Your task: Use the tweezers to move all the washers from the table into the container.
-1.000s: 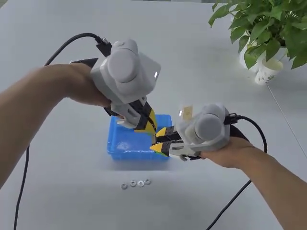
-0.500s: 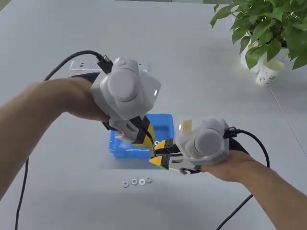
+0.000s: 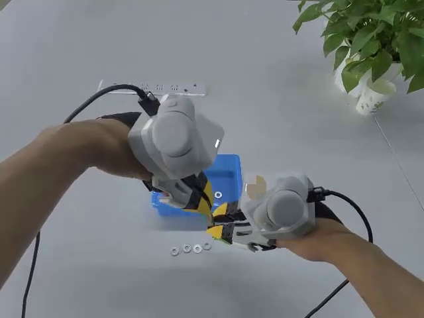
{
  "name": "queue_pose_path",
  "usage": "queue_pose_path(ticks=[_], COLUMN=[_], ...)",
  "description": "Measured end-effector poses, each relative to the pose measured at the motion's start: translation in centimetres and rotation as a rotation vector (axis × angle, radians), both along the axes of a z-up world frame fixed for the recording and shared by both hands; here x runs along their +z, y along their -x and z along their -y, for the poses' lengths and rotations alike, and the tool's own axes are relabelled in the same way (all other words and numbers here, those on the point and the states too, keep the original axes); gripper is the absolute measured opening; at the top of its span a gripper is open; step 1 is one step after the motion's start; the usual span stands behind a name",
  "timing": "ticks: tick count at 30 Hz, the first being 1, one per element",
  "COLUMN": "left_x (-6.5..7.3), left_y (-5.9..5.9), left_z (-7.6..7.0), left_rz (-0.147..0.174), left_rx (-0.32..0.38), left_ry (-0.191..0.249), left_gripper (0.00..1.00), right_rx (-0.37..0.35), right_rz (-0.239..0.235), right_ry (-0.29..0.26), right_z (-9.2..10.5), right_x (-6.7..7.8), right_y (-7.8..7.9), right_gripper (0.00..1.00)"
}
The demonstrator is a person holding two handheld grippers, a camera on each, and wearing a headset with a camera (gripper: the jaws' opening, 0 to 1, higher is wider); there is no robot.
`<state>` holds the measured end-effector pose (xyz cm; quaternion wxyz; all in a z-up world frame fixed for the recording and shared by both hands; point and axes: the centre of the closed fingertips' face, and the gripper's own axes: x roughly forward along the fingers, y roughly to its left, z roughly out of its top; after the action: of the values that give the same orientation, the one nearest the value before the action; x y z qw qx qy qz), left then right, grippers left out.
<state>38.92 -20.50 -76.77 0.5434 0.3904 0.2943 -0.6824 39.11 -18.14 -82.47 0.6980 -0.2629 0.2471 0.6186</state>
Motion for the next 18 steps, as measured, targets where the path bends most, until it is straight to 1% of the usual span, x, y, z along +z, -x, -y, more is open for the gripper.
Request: queue_pose_path(ticks=[3,11,18], left_x=[-0.5,-1.0,-1.6], left_y=[0.2,0.4,0.8], left_z=[0.0,-0.3,-0.4], left_rz=[-0.005,-0.012,-0.024], left_rx=[0.000,0.007,0.011], left_ry=[-0.001,-0.002,-0.005], left_gripper=[0.04,0.04,0.04], right_rx=[0.006,0.011,0.027], right_rz=[-0.006,-0.016,-0.019], right_ry=[0.006,0.003,0.014], right_z=[0.0,-0.3,-0.4], right_x=[-0.3,-0.9,-1.5], right_y=[0.2,0.6,1.0], right_gripper=[0.11,0.11,0.11])
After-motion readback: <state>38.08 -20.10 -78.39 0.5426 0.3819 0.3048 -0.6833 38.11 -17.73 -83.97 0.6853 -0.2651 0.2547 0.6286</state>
